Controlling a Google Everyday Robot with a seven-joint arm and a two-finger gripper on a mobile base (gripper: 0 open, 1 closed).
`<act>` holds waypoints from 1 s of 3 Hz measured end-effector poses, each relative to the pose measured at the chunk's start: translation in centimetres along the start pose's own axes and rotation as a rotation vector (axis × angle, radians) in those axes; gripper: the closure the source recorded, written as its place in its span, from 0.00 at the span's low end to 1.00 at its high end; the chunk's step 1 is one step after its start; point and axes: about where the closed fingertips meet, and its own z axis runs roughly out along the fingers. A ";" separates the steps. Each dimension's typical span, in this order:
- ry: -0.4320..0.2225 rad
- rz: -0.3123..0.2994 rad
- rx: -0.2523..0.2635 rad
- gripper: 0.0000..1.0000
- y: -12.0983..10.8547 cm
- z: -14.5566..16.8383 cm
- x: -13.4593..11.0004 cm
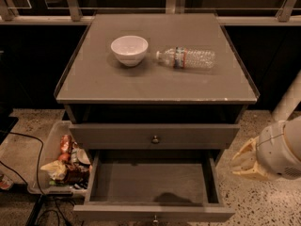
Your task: Close middle drawer
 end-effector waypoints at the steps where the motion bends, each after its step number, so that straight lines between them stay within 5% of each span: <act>1: 0.003 0.063 -0.023 1.00 0.9 5.0 1.4; 3: -0.113 0.176 0.073 1.00 0.0 13.6 5.1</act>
Offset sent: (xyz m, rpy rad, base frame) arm 0.0259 0.0024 -0.1722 0.1091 -0.0262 -0.2112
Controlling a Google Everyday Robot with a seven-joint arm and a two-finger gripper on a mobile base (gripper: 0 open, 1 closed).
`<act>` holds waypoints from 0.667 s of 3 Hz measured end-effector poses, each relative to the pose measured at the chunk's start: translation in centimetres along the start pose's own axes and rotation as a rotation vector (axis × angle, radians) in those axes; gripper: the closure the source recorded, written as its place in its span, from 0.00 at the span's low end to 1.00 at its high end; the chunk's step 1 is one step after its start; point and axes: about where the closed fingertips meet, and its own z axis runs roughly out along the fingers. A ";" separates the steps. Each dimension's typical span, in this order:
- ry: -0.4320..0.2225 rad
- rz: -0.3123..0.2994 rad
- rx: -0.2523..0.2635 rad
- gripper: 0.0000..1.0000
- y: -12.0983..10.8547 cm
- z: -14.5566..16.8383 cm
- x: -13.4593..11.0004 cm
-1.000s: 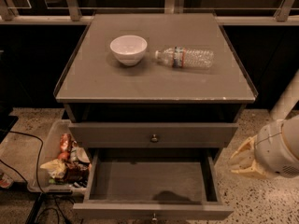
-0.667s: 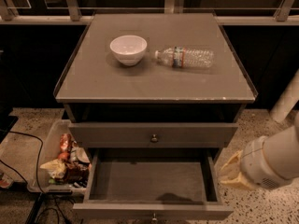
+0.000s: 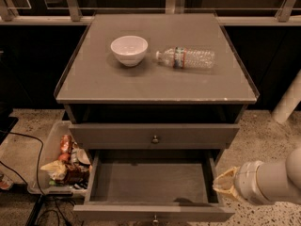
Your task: Close middle drawer
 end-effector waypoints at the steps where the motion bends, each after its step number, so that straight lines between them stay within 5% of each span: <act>1: -0.010 -0.007 0.033 1.00 -0.8 0.2 0.2; 2: -0.010 -0.009 0.031 1.00 -0.8 0.3 0.1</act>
Offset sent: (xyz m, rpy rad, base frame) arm 0.0086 -0.0053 -0.0027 -0.0040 -0.0390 -0.0122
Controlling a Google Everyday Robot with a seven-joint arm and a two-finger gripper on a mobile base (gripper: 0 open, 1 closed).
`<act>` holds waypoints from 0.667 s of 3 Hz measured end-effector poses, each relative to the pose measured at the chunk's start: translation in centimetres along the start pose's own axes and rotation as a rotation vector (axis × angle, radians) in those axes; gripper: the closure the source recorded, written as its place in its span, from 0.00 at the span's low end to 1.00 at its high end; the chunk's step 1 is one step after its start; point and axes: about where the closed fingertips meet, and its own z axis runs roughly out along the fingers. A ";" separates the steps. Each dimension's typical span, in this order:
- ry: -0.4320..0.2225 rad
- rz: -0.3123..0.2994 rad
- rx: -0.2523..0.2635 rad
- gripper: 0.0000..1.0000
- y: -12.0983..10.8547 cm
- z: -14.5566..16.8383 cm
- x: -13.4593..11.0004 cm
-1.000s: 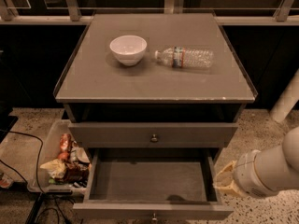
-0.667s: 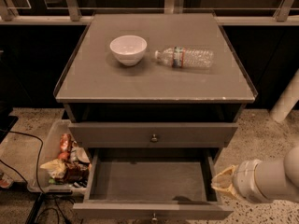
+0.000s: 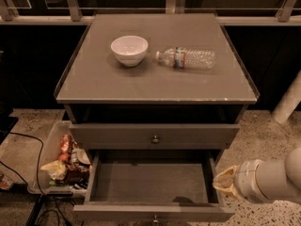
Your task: Close middle drawer
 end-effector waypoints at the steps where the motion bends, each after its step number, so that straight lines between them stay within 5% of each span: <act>1: 0.004 0.003 -0.065 1.00 1.9 3.3 0.8; 2: 0.022 0.039 -0.132 1.00 4.6 7.6 2.9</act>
Offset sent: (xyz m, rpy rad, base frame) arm -0.0428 0.0443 -0.1498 0.0606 0.2237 0.0224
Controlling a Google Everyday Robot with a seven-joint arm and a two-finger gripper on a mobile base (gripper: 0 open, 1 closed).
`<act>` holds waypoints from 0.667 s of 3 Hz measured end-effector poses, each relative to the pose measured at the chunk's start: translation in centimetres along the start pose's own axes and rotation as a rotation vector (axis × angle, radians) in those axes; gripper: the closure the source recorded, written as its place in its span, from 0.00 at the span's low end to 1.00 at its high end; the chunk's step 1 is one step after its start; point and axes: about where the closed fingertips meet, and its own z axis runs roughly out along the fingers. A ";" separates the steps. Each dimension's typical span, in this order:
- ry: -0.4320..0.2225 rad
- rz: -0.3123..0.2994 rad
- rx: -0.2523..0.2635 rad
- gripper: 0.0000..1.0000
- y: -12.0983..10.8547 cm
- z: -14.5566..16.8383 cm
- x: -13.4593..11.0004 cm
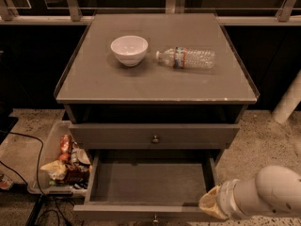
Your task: Close middle drawer
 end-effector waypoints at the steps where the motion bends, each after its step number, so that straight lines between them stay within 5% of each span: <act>1: 0.015 0.019 -0.038 1.00 1.2 3.8 2.3; 2: 0.018 0.046 -0.072 1.00 1.9 6.3 3.7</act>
Offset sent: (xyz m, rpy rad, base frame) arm -0.0260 0.0106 -0.1109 0.0426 0.1400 -0.0183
